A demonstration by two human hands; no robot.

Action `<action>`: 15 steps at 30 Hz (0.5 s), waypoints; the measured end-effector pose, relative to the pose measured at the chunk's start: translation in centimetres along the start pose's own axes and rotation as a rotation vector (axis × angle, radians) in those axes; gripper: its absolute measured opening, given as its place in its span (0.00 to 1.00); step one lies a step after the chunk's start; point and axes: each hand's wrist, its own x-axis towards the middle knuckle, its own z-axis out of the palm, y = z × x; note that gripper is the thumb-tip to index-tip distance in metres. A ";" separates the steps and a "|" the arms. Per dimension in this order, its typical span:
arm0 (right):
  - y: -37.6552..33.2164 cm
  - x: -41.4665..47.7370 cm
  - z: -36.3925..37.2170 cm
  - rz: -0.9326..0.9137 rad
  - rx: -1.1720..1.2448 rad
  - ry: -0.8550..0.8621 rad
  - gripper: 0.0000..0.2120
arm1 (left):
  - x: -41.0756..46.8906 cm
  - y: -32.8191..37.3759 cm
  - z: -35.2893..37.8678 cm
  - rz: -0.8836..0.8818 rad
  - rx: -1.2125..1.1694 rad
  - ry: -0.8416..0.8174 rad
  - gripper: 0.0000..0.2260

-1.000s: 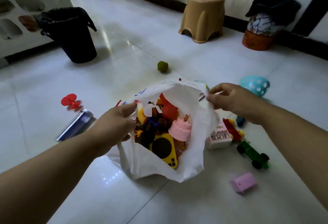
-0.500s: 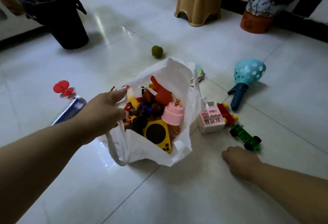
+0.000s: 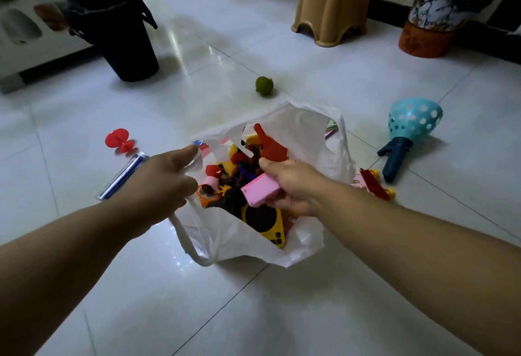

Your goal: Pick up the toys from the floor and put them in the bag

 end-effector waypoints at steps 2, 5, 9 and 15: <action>0.9 2.2 2.4 0.027 0.089 0.055 0.13 | -0.1 0.2 0.1 -0.007 -0.008 -0.003 0.31; 1.7 4.1 4.2 -0.032 0.069 0.034 0.22 | -0.4 0.7 0.2 -0.022 -0.017 -0.013 0.31; 2.7 2.9 2.7 -0.210 -0.183 0.094 0.19 | -0.6 0.7 0.3 -0.004 -0.013 -0.010 0.30; 8.6 -3.7 -7.9 -0.751 -0.891 0.290 0.07 | -0.5 0.4 0.9 0.028 0.024 0.083 0.32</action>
